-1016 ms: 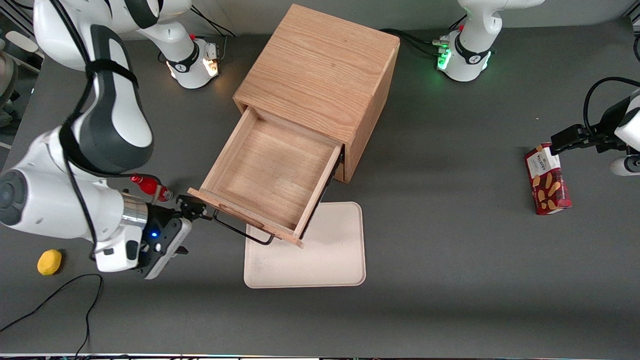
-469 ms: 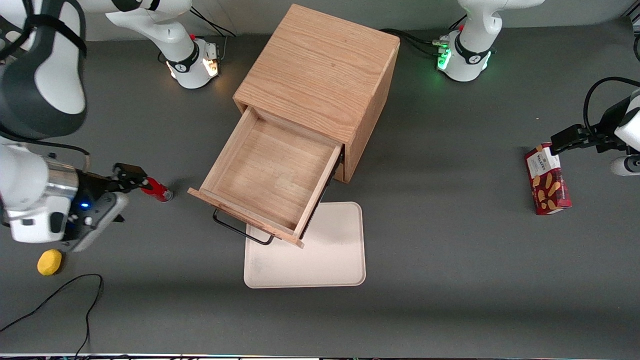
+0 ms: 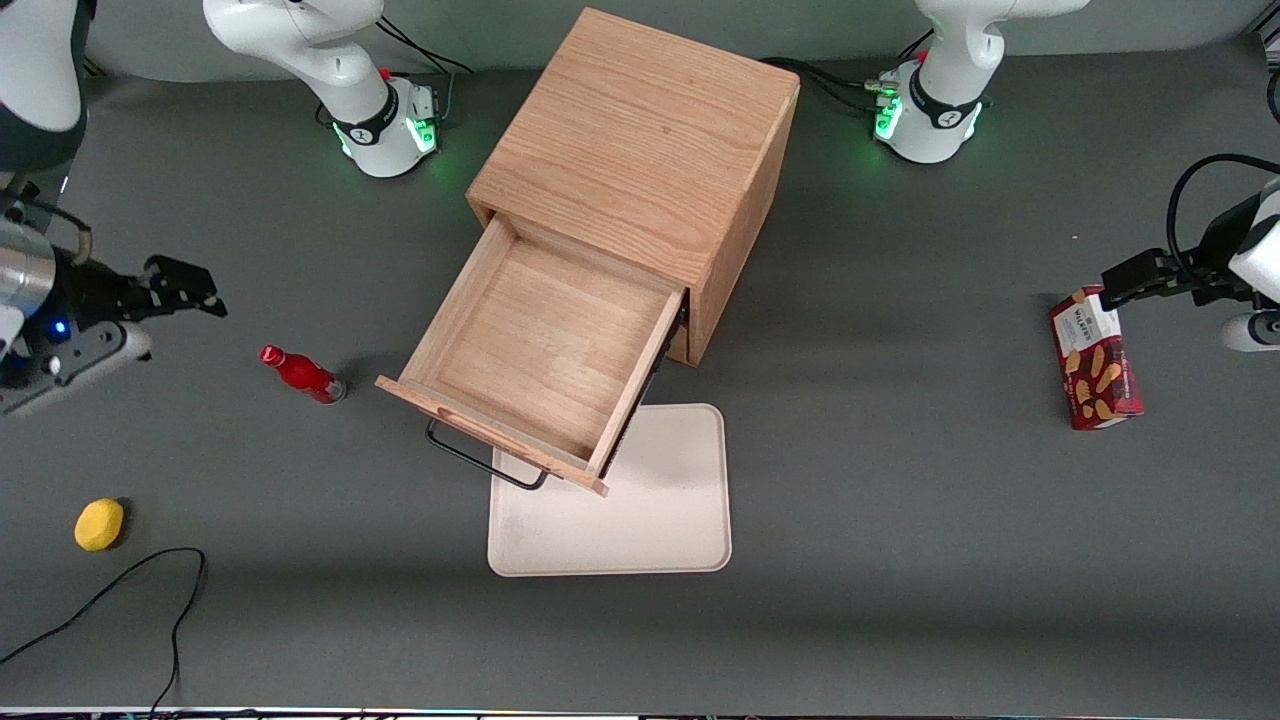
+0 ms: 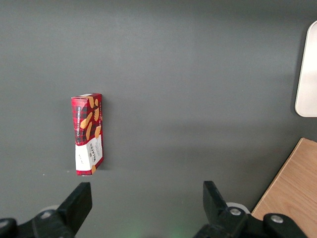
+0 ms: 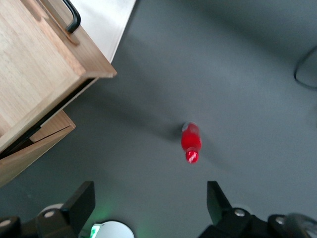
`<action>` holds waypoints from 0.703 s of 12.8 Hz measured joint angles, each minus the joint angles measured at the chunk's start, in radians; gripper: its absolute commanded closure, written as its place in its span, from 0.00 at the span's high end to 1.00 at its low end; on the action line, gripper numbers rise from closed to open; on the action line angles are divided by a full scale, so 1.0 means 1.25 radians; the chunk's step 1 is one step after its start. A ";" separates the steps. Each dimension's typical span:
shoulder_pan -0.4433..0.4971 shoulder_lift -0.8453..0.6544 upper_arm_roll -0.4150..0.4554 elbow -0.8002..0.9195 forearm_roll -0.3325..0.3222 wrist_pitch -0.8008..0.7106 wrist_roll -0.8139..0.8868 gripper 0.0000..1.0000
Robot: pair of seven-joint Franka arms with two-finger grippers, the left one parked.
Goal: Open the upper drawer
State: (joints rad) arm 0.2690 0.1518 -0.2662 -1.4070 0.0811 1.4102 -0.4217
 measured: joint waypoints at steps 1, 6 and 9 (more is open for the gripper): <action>0.002 -0.055 0.000 -0.067 -0.007 0.022 0.023 1.00; 0.006 -0.192 0.007 -0.221 -0.027 0.064 0.211 1.00; 0.007 -0.184 0.008 -0.228 -0.027 0.068 0.352 1.00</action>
State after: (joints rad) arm 0.2774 -0.0782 -0.2559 -1.6918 0.0474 1.4949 0.0189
